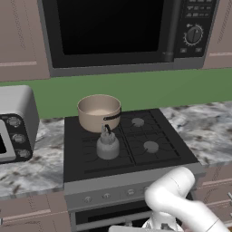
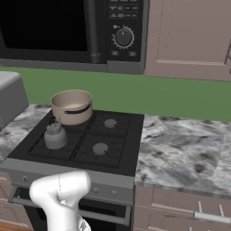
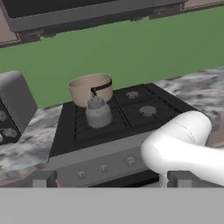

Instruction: Pick the kettle from the counter and place it on a stove burner. Then turn the burner on.

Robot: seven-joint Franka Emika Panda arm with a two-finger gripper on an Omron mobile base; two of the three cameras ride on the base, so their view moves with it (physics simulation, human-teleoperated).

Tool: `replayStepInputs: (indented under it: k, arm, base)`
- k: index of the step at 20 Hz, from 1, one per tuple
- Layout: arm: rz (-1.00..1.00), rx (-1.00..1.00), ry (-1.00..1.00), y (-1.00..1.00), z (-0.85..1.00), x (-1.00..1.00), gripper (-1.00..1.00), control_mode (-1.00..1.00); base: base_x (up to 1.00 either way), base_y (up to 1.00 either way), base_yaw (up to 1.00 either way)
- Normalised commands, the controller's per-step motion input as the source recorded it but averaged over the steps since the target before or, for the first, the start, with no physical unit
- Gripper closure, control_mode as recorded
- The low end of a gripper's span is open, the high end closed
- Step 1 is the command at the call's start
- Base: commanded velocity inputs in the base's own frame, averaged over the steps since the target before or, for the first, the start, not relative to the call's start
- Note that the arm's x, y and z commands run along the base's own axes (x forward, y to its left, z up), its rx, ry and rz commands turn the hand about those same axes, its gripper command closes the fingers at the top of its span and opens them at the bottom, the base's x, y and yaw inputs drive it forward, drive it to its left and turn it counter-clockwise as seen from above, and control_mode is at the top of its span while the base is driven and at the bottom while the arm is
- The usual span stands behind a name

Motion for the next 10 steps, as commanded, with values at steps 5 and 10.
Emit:
replayStepInputs:
  k: [5,10]
  arm:
    - [0.02,0.00,-0.11,-0.21,-0.29,0.22,-1.00,-1.00]
    - [0.04,0.00,-0.03,-0.25,-0.20,0.00,-1.00,-1.00]
  base:
    - [0.00,0.00,0.00]
    - [0.00,0.00,0.00]
